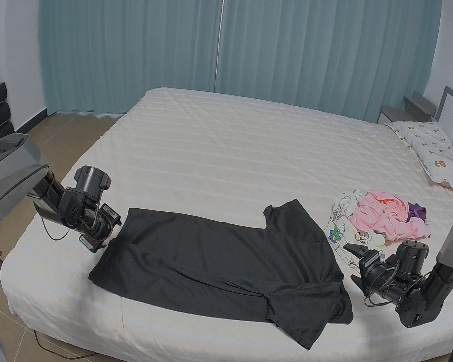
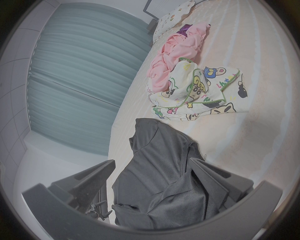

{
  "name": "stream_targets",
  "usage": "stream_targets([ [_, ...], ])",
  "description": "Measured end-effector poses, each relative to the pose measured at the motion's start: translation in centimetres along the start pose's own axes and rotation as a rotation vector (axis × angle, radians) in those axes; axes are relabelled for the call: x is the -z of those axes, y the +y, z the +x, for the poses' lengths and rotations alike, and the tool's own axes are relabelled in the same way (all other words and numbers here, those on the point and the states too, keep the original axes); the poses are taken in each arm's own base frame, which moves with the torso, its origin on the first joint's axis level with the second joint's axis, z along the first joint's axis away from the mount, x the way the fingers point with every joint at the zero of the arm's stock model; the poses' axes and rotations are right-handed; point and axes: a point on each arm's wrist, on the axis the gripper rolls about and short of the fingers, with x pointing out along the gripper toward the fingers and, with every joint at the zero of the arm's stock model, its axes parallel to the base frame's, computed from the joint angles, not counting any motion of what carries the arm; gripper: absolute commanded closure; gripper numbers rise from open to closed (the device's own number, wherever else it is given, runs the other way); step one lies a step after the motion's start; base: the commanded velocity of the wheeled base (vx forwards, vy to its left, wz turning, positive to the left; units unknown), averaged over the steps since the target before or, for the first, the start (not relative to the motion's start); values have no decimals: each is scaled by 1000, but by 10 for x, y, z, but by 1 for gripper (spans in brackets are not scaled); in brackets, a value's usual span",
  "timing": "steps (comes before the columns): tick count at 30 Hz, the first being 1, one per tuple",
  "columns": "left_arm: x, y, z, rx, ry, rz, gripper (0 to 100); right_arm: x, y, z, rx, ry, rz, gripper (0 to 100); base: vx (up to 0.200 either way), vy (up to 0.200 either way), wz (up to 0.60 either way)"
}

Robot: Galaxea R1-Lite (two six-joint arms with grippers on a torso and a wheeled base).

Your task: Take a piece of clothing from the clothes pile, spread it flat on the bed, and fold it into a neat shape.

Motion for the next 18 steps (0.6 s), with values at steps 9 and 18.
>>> stream_targets([
  [9, 1, 24, -12, 1, 126, 78, 0, 0, -1, 0, 4, 1, 1, 0, 0, 0, 0],
  [18, -6, 46, -33, 84, 184, 325, 0, 0, -2, -1, 7, 1, 2, 0, 0, 0, 0],
])
